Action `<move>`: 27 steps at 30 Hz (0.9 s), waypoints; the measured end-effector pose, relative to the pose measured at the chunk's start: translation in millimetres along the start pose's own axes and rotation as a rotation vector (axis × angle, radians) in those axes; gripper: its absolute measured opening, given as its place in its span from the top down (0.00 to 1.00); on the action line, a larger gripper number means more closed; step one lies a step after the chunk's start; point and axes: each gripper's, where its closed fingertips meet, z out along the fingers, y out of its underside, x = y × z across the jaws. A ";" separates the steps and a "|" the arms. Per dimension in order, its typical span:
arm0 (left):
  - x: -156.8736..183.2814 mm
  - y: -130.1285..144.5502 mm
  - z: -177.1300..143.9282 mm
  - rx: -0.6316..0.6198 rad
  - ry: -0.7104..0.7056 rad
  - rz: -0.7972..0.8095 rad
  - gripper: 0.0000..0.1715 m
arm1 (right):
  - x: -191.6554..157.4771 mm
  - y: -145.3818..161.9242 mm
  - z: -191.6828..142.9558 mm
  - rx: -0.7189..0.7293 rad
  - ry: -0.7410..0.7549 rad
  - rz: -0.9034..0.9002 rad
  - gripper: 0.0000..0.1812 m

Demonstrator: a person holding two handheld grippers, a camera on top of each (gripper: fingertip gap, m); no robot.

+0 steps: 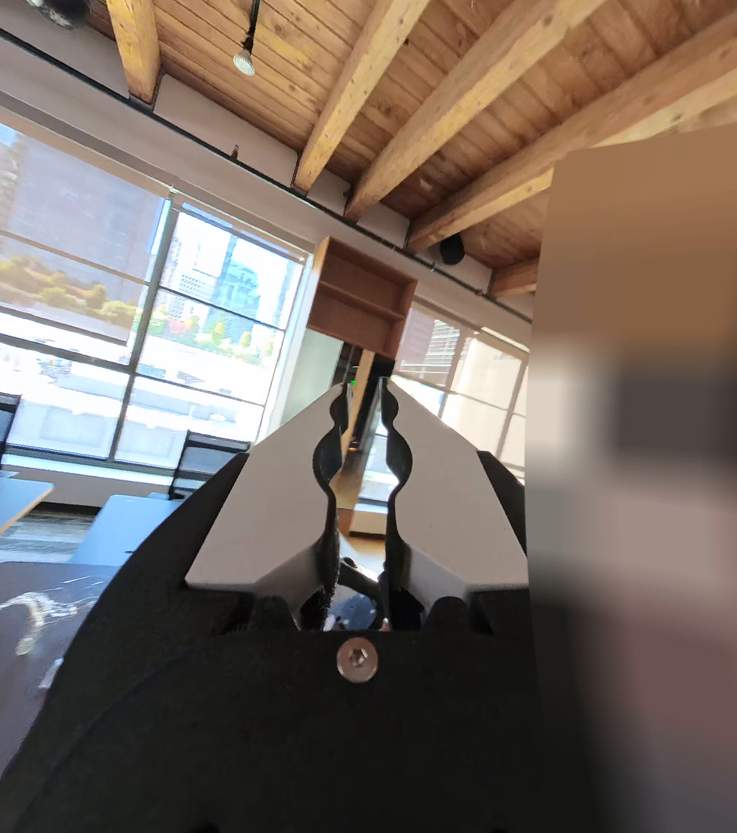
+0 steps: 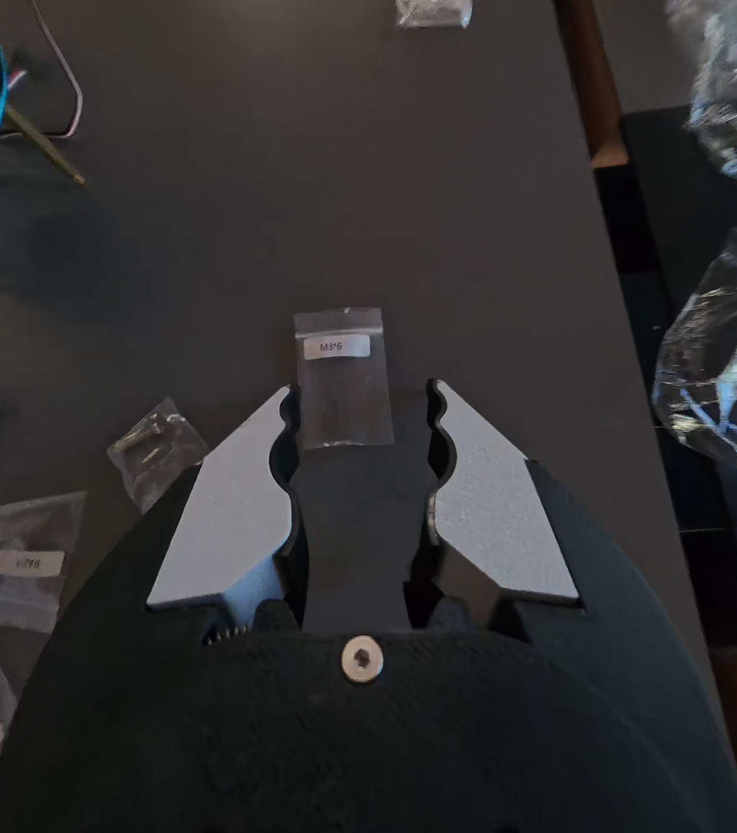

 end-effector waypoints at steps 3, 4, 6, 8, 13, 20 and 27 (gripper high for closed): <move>-4.6 5.1 5.6 -0.008 -0.029 0.002 0.94 | -12.6 2.8 -2.0 -0.008 -0.103 0.015 0.76; -4.0 8.3 7.8 -0.022 -0.023 -0.009 0.94 | -12.3 3.9 -3.0 -0.007 -0.089 0.012 0.81; 2.0 13.4 11.5 -0.048 0.001 -0.016 0.94 | -23.3 7.0 -4.0 -0.003 -0.111 0.002 0.88; 5.8 14.8 12.7 -0.058 0.000 0.005 0.94 | -33.5 9.8 -5.1 -0.003 -0.113 0.014 0.91; 4.0 2.1 -1.2 -0.026 0.001 -0.012 0.94 | -32.9 5.7 -13.2 0.017 0.008 0.002 0.84; -50.7 -39.6 -74.4 -0.119 -0.137 0.107 0.92 | -104.1 -52.1 -103.1 0.341 0.125 -0.028 0.83; -193.2 -58.4 -211.9 -0.451 -0.199 0.329 0.91 | -272.7 -114.6 -92.8 0.548 0.353 -0.004 0.79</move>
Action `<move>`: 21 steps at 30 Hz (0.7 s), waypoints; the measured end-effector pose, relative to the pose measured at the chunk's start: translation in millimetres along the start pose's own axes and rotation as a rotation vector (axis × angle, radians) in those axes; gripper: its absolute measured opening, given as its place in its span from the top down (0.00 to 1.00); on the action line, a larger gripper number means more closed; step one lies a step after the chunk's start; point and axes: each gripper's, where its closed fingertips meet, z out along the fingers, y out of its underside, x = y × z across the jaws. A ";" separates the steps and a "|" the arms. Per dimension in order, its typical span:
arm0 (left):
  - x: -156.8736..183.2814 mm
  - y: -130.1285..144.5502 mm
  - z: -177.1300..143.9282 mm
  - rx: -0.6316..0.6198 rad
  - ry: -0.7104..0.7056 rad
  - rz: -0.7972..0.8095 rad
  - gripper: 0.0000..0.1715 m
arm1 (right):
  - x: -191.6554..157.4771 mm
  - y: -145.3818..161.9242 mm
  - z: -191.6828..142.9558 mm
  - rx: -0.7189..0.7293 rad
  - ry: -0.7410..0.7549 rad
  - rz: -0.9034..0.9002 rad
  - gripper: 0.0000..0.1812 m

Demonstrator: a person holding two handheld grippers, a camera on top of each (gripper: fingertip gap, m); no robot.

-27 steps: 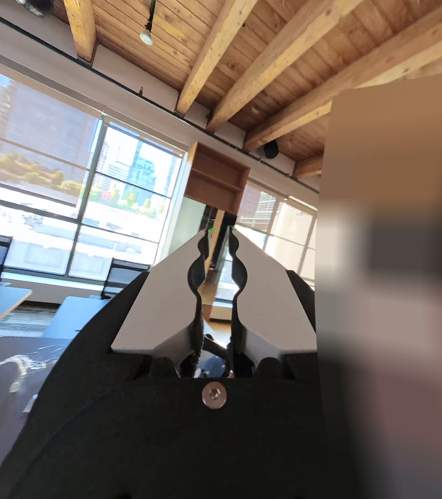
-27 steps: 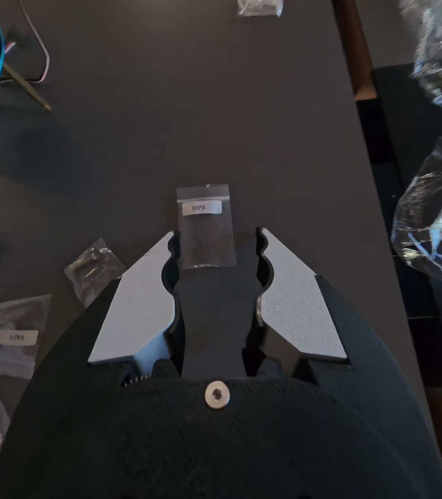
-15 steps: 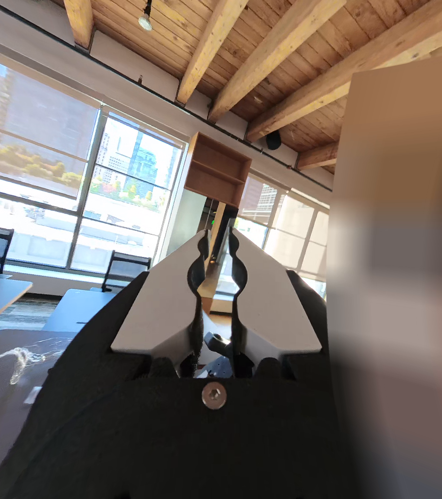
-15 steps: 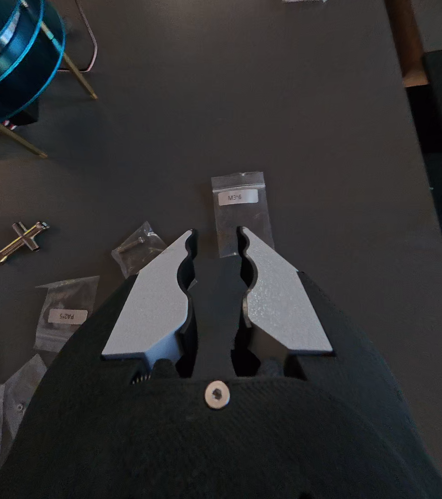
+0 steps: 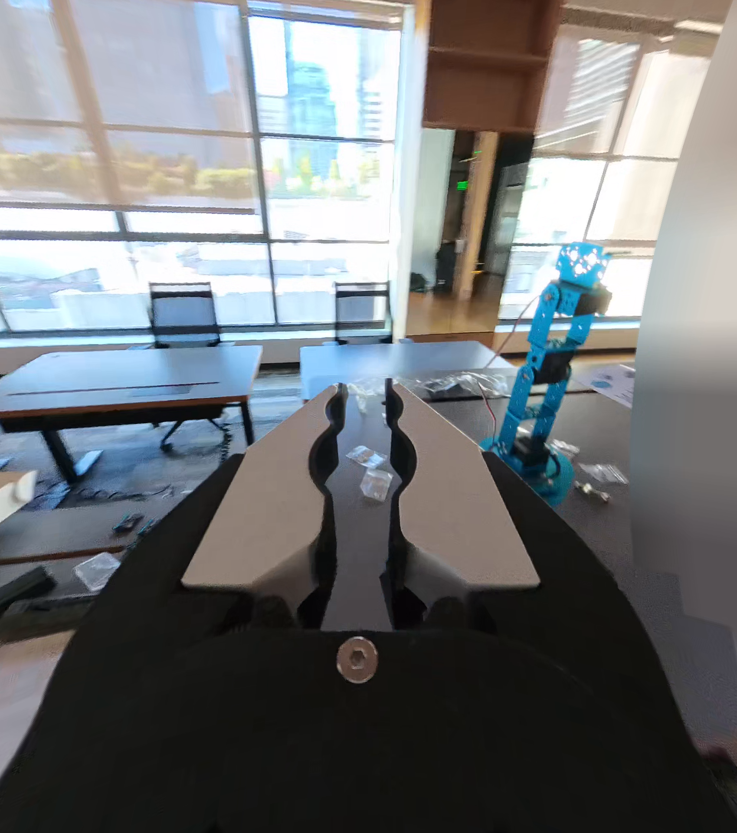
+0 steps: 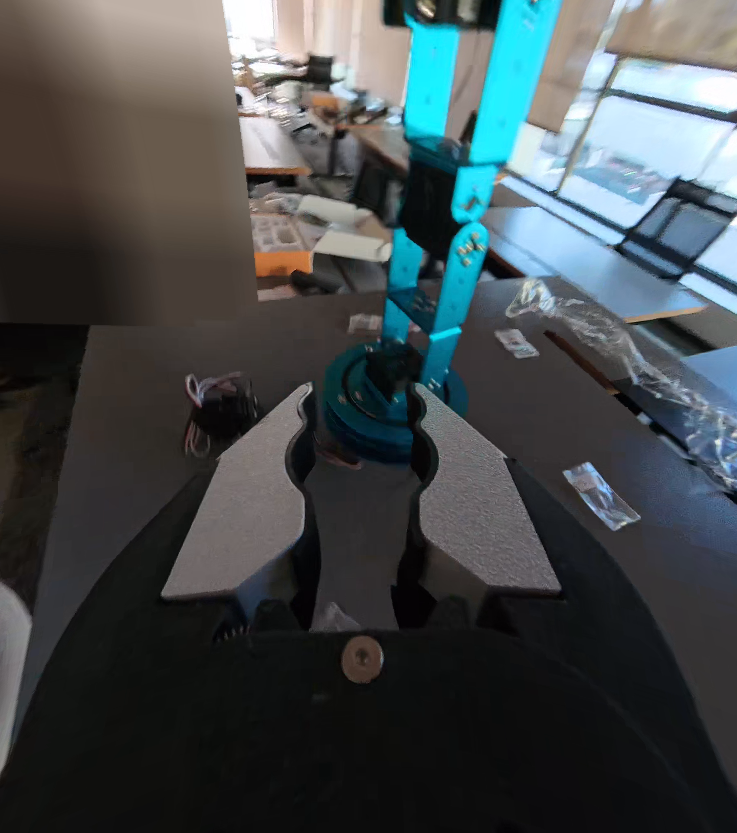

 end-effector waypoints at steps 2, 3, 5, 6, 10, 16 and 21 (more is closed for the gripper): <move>-26.3 17.3 -16.2 -0.042 0.116 -0.029 0.90 | -31.2 -16.3 26.5 0.030 0.136 -0.003 0.79; -39.9 29.6 -21.9 -0.097 0.149 -0.039 0.90 | -44.6 -22.8 43.3 0.023 0.178 0.003 0.80; -71.8 54.8 -28.6 -0.205 0.148 -0.017 0.86 | -63.7 -29.6 80.8 -0.026 0.226 0.000 0.82; -85.3 65.3 -29.5 -0.244 0.149 -0.001 0.85 | -67.3 -31.5 98.2 -0.062 0.253 -0.006 0.83; -105.0 85.0 -20.7 -0.291 0.249 -0.012 0.84 | -60.7 -49.0 155.1 -0.140 0.369 -0.082 0.86; -114.7 126.1 -1.7 -0.394 0.306 -0.036 0.85 | -50.4 -33.4 208.9 -0.264 0.437 -0.133 0.86; -136.3 161.0 -5.6 -0.466 0.240 -0.050 0.89 | -80.1 -9.2 241.1 -0.273 0.251 -0.052 0.87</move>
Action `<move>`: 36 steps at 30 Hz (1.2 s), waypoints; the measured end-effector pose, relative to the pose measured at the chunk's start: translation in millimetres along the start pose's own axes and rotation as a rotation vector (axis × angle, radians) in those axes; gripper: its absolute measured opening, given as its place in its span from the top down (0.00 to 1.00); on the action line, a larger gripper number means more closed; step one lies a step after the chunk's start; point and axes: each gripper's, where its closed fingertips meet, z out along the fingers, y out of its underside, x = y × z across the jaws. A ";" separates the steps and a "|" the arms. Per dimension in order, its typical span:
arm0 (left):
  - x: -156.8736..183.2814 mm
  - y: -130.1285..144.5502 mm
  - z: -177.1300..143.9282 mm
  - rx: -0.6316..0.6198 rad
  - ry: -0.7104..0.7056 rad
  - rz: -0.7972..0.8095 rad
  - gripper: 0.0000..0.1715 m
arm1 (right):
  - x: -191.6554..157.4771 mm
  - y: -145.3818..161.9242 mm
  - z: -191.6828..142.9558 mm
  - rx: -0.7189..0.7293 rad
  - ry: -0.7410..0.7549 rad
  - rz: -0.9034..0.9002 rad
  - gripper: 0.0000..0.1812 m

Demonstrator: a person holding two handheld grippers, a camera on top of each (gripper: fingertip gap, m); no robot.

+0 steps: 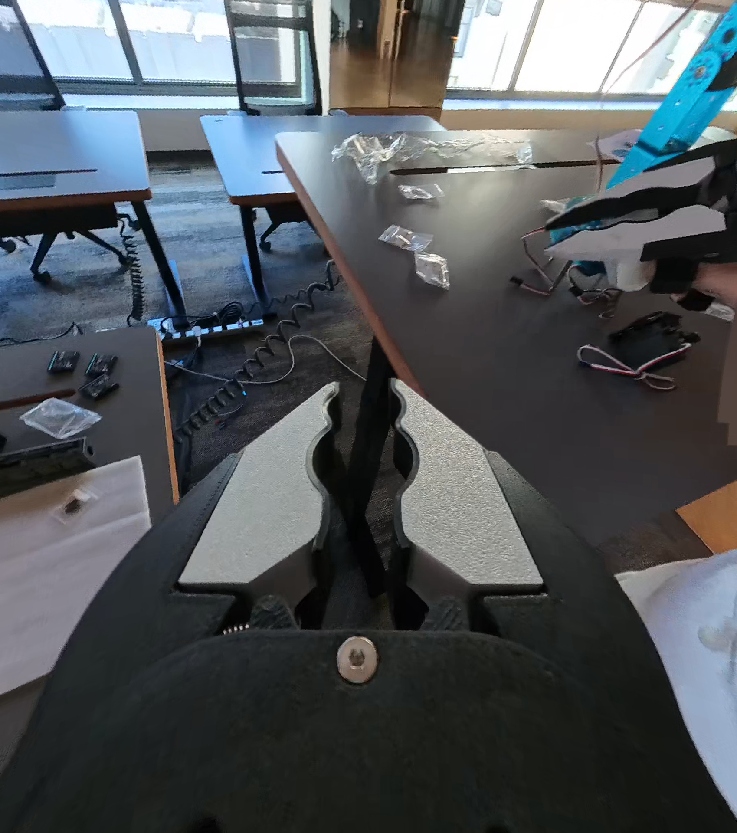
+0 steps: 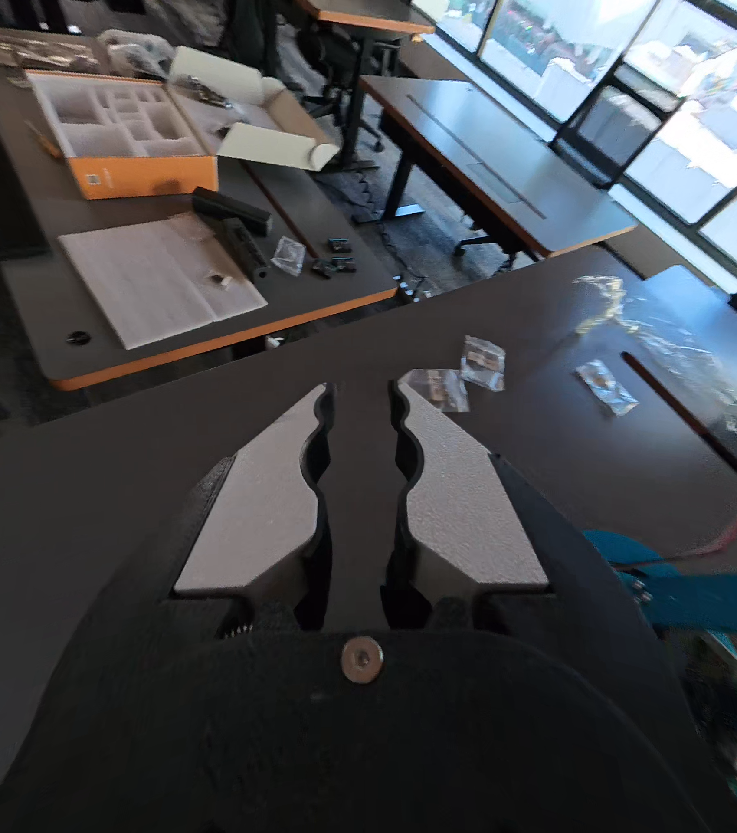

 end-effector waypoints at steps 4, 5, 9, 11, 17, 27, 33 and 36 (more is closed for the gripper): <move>-28.1 17.3 -4.6 0.012 -0.066 -0.023 0.93 | -17.9 -6.9 20.8 -0.034 -0.056 -0.022 0.88; -35.8 18.2 -6.0 0.016 -0.066 -0.037 0.92 | -22.1 -11.2 25.1 -0.036 -0.064 -0.031 0.88; -78.6 15.7 -23.0 0.030 -0.078 -0.010 0.94 | -40.5 -31.3 47.6 -0.003 -0.052 -0.053 0.88; -111.0 19.7 -37.8 0.030 -0.109 0.024 0.95 | -54.8 -41.1 63.9 -0.002 -0.036 -0.043 0.88; -212.5 53.8 -96.1 0.026 -0.060 0.046 0.99 | -128.1 -93.1 122.0 0.053 0.002 0.074 0.91; -359.8 104.7 -196.7 -0.054 -0.094 0.035 1.00 | -267.1 -116.2 264.6 -0.078 -0.070 0.107 0.85; -411.0 106.3 -184.0 -0.022 -0.075 -0.049 1.00 | -299.3 -87.7 339.7 -0.152 -0.133 0.238 0.85; -437.5 95.9 -169.3 -0.005 -0.071 -0.048 1.00 | -298.7 -63.2 388.1 -0.156 -0.140 0.285 0.85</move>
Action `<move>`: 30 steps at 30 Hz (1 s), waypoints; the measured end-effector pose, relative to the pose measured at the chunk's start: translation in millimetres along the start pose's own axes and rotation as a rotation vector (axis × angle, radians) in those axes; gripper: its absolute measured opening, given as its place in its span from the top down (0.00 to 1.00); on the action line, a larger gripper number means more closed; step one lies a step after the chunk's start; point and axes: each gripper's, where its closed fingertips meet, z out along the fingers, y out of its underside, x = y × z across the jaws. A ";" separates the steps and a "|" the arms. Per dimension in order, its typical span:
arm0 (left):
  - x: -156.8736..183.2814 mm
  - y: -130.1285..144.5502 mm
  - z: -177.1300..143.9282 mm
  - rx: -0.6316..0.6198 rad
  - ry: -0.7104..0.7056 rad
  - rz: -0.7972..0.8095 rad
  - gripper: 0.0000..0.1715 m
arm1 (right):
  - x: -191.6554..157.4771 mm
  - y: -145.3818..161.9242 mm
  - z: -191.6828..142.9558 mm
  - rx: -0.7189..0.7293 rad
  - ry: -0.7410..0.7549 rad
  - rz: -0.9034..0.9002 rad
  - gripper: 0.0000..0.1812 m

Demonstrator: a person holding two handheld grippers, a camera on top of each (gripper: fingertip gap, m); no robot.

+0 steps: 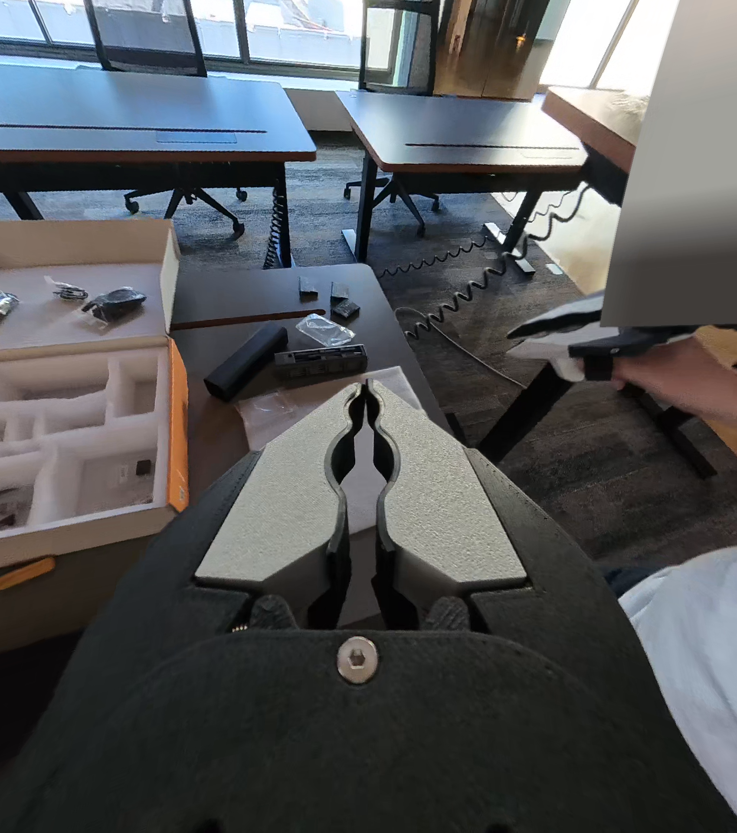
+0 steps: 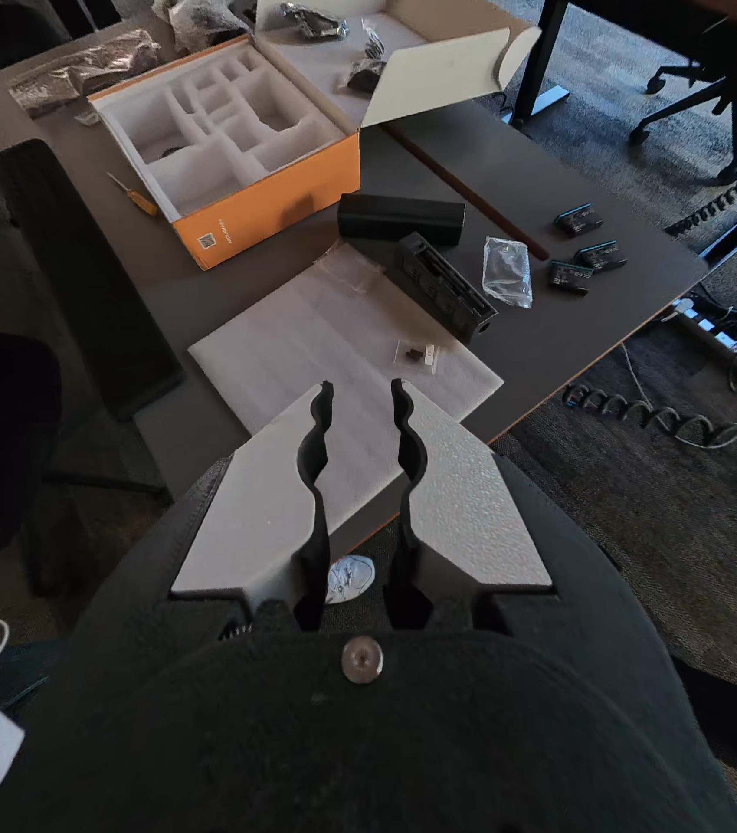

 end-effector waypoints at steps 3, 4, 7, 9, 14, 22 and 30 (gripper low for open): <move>-31.0 -13.5 12.8 -0.001 -0.065 0.015 1.00 | 17.6 15.0 55.9 0.004 -0.011 -0.006 0.86; -37.6 -19.5 16.2 0.012 -0.071 0.011 1.00 | 25.0 21.0 74.8 -0.006 -0.005 -0.019 0.86; -53.6 -29.8 26.4 0.024 -0.067 0.029 1.00 | 45.3 34.1 124.7 -0.051 0.017 -0.041 0.86; -69.0 -33.5 33.2 0.018 -0.093 0.038 1.00 | 52.9 36.7 146.5 -0.075 0.032 -0.015 0.86; -98.9 -46.7 45.4 0.024 -0.090 0.084 1.00 | 48.5 27.0 168.0 -0.051 0.061 0.006 0.86; -194.7 -29.3 34.3 0.007 -0.075 0.158 1.00 | 7.2 15.1 176.2 -0.061 0.143 0.010 0.86; -330.2 36.6 12.5 -0.113 0.110 0.291 0.98 | -85.4 -28.7 199.4 0.009 0.316 0.106 0.86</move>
